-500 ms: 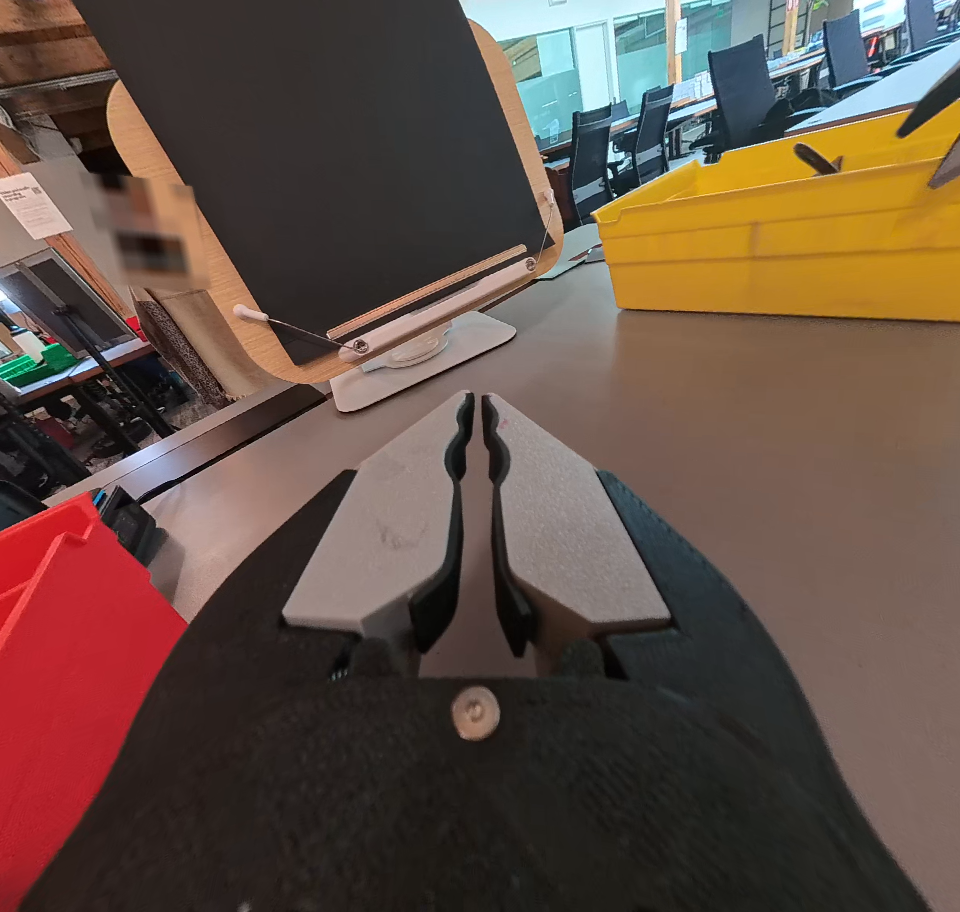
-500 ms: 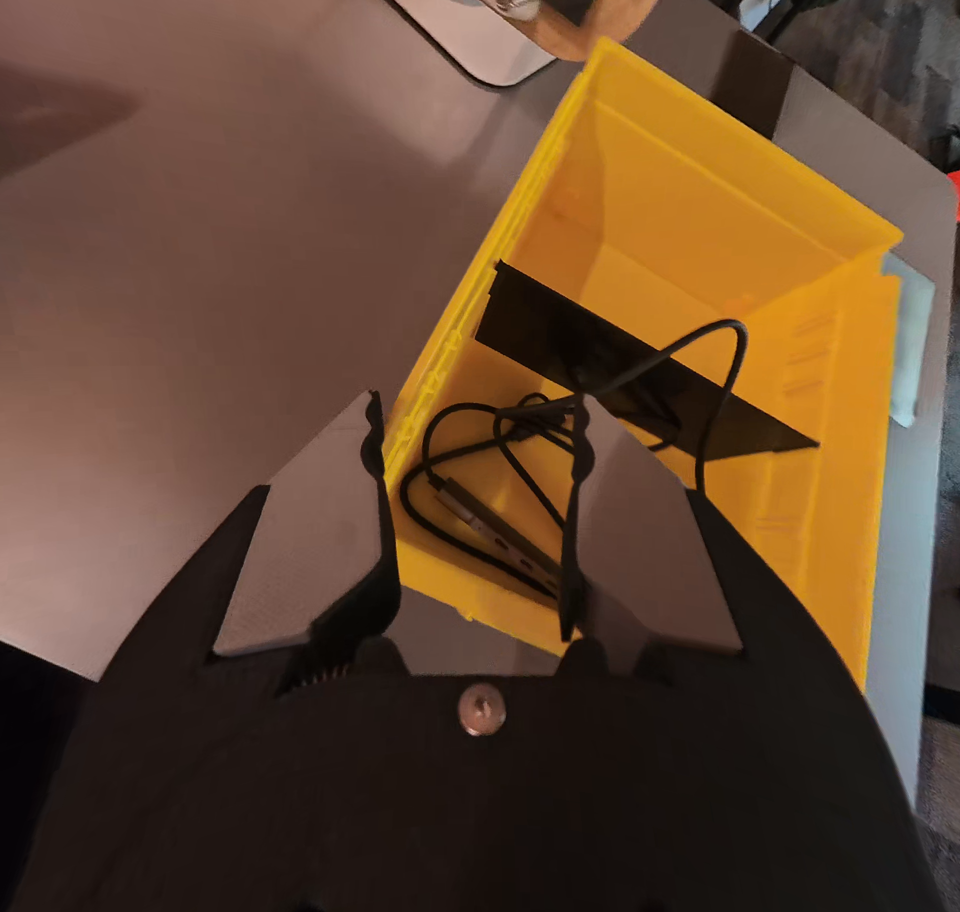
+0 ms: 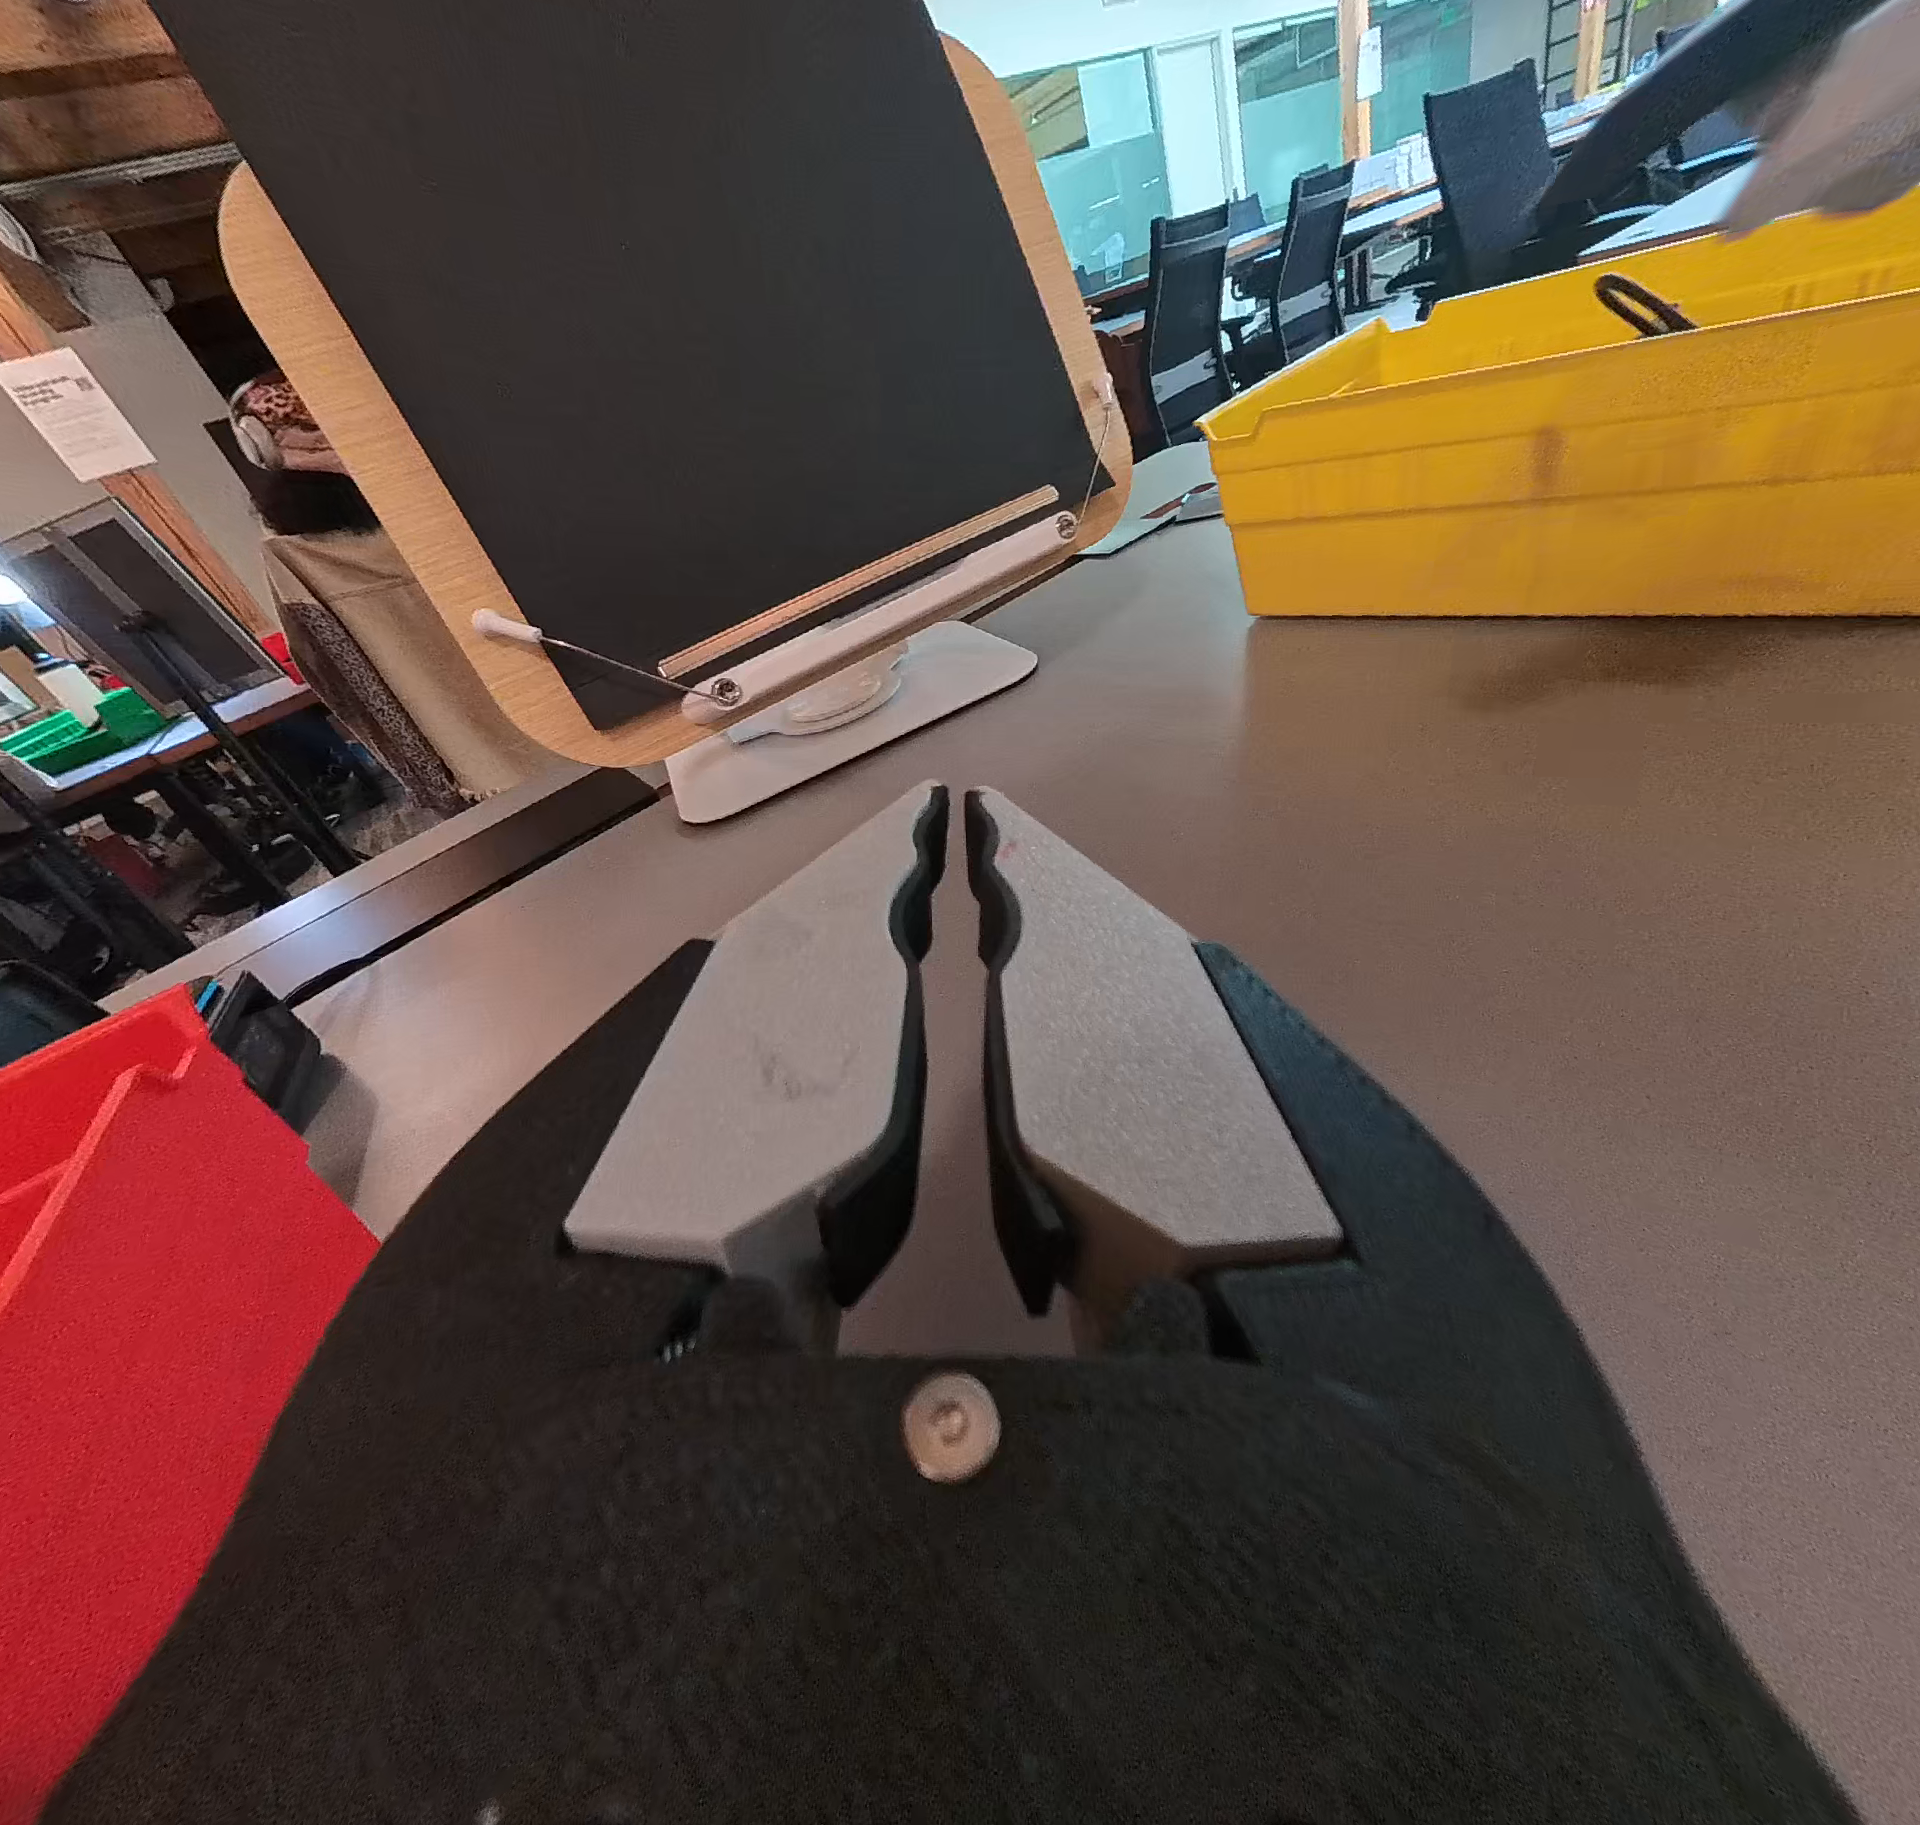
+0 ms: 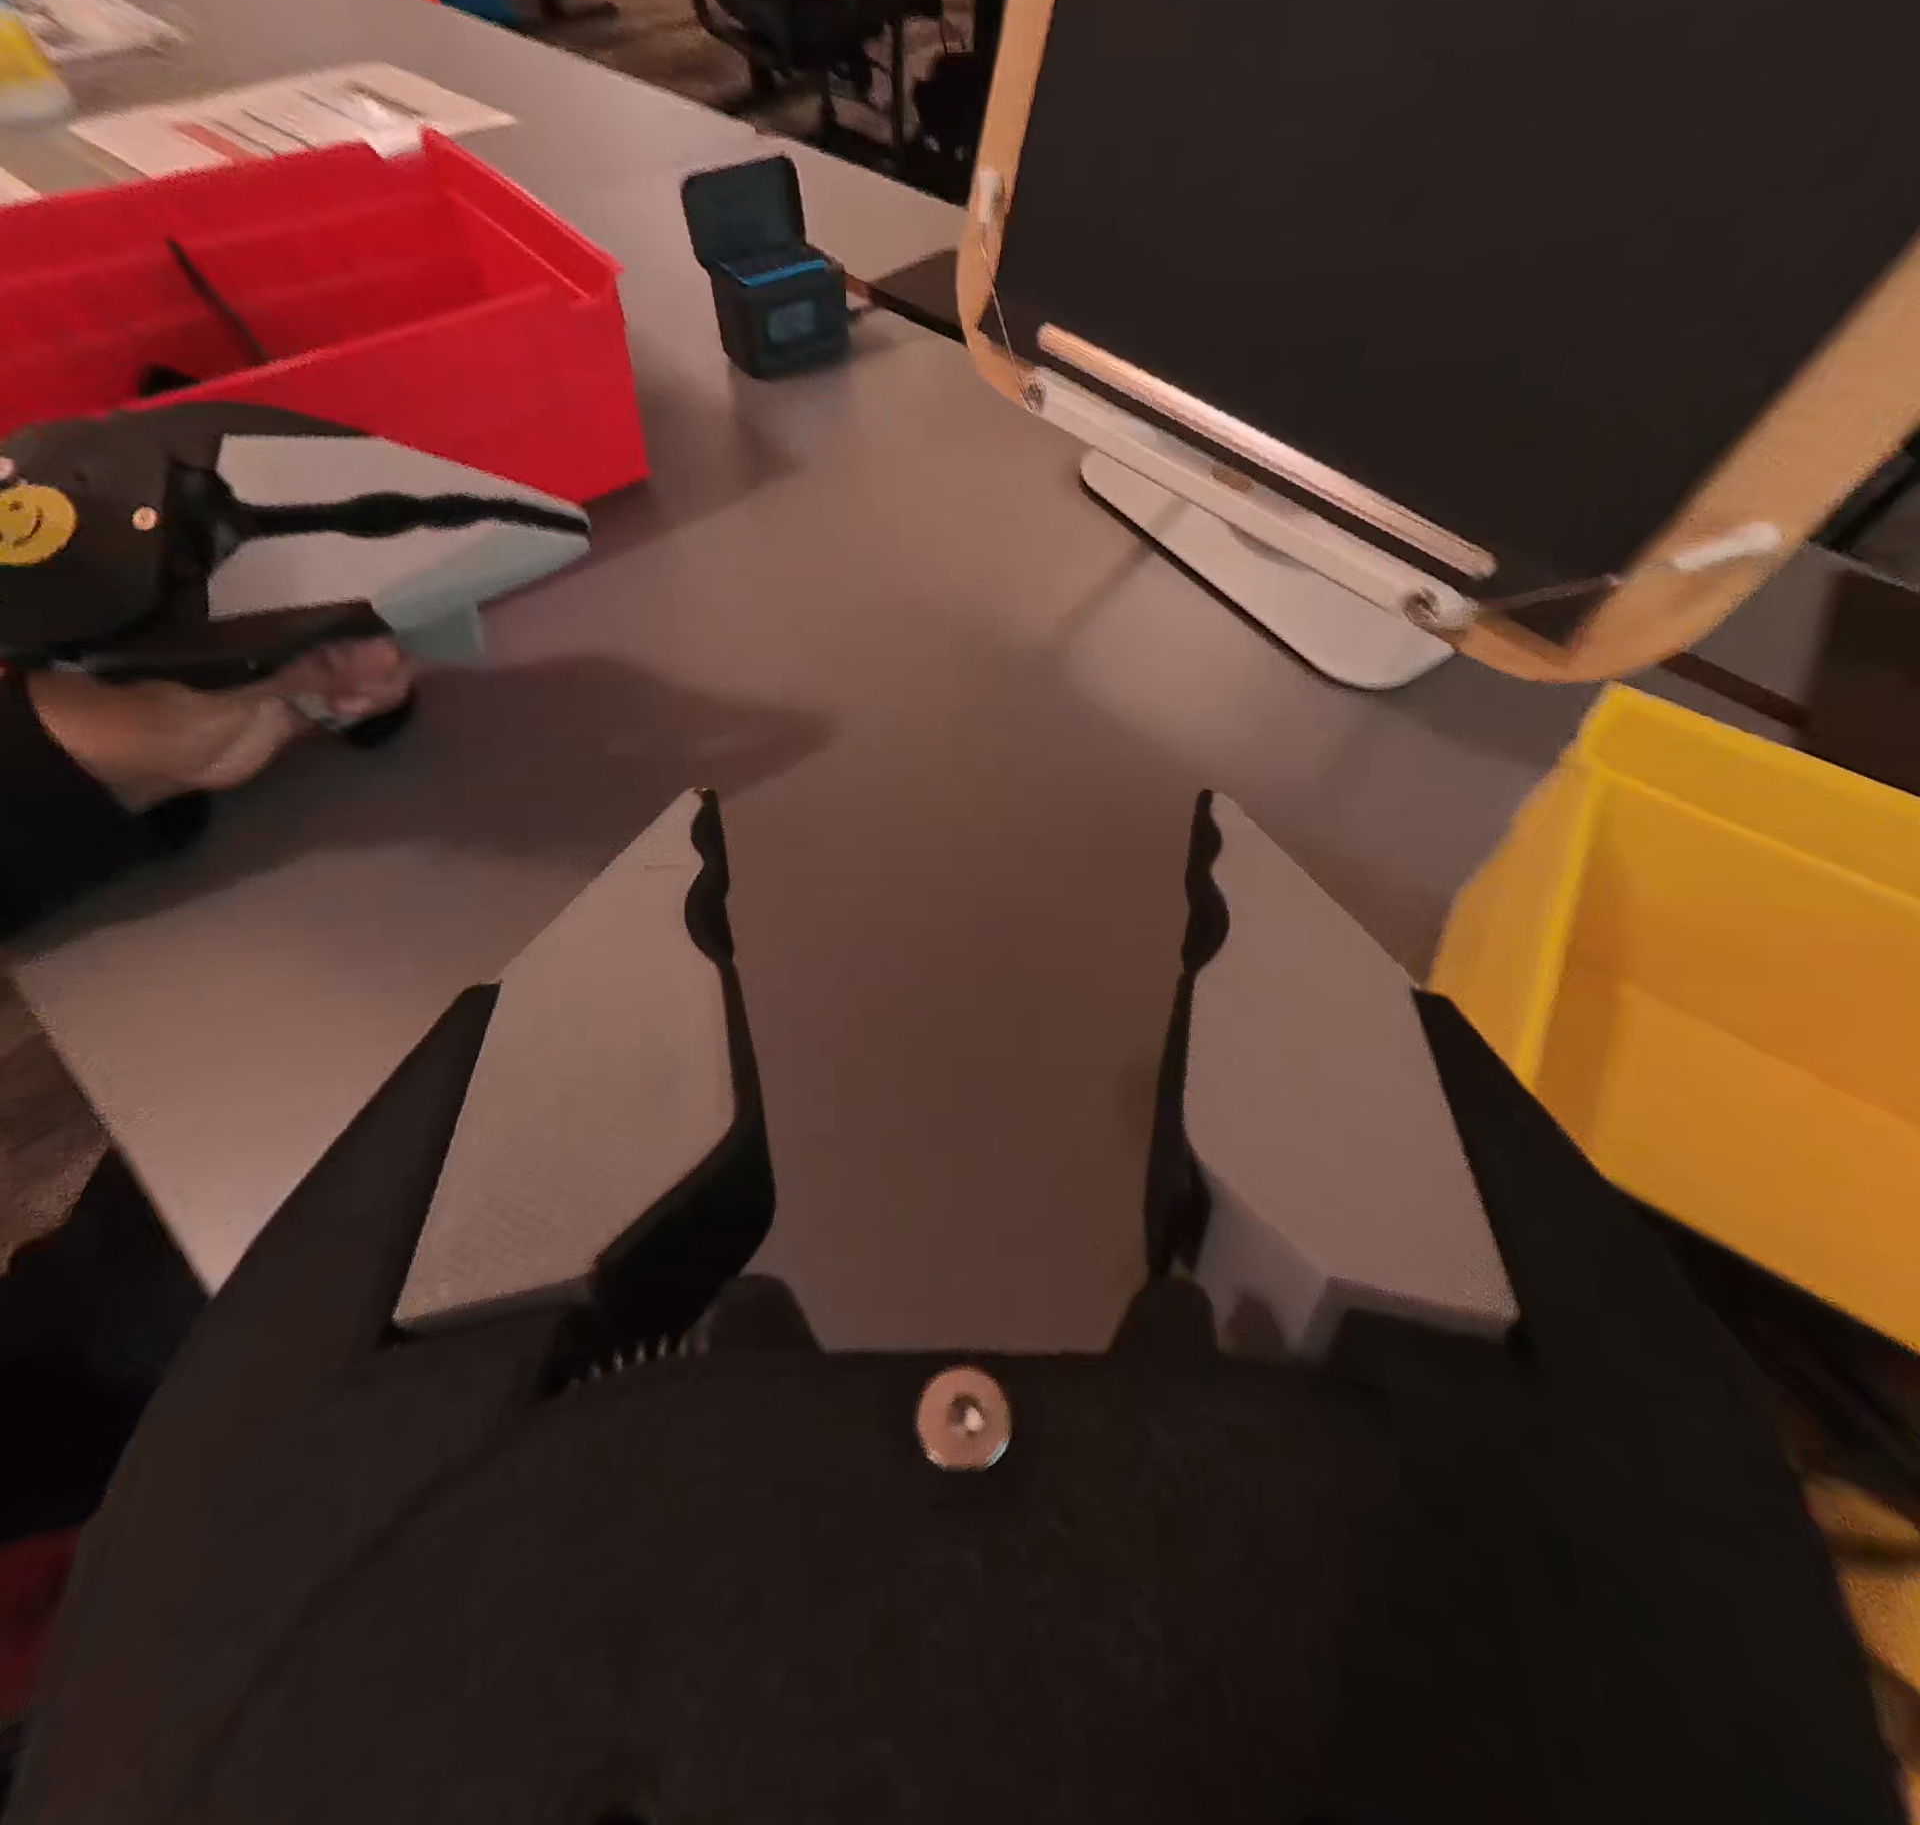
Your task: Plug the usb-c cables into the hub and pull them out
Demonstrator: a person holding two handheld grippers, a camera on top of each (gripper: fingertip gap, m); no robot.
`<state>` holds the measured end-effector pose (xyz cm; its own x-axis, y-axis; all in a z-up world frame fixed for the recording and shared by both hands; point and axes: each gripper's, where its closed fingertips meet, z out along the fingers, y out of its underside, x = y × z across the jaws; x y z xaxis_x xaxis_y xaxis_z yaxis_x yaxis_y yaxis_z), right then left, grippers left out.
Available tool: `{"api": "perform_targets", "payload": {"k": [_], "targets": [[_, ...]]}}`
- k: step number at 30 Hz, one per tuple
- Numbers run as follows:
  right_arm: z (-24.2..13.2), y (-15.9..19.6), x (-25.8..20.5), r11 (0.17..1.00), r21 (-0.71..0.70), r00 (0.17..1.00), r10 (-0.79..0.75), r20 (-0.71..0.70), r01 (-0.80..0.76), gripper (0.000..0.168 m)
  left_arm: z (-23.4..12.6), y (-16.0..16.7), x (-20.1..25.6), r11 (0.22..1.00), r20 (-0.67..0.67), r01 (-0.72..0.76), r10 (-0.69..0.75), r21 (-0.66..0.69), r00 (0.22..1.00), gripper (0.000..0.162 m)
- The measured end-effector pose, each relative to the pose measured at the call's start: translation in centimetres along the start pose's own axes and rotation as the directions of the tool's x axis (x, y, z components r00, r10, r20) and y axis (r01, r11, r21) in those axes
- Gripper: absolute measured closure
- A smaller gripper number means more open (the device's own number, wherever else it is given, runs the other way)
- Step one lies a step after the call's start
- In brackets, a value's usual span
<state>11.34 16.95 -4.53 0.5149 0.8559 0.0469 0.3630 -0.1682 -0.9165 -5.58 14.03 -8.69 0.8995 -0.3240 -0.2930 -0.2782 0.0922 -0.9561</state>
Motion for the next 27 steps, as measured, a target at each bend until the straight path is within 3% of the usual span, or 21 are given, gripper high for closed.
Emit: {"api": "perform_targets", "payload": {"k": [2, 7, 12, 16, 27], "targets": [[3.0, -0.5, -0.7, 0.999, 0.046, 1.000, -0.004, 0.023, 0.003, 0.088, 0.0, 0.0, 0.0, 1.000, 0.000, -0.003, 0.003, 0.002, 1.000, 0.161], [10.3, -0.7, -0.2, 0.994, 0.101, 0.999, -0.042, 0.026, 0.039, 0.086, 0.0, 0.0, -0.7, 0.999, 0.007, 0.049, -0.049, 0.005, 0.999, 0.156], [14.8, 2.6, 1.5, 0.992, 0.061, 0.993, -0.115, 0.022, 0.114, 0.096, 0.0, 0.2, -1.1, 0.995, 0.007, 0.095, -0.095, -0.001, 0.995, 0.143], [14.6, 3.1, 1.9, 0.984, 0.035, 0.985, -0.174, 0.006, 0.173, 0.091, 0.3, 0.5, -0.8, 0.997, 0.009, 0.076, -0.076, -0.027, 0.997, 0.139], [14.4, 2.9, 0.0, 0.997, 0.072, 0.992, -0.034, 0.125, 0.025, 0.086, 0.1, 0.4, -1.4, 0.995, 0.024, 0.103, -0.103, -0.015, 0.994, 0.141]]}}
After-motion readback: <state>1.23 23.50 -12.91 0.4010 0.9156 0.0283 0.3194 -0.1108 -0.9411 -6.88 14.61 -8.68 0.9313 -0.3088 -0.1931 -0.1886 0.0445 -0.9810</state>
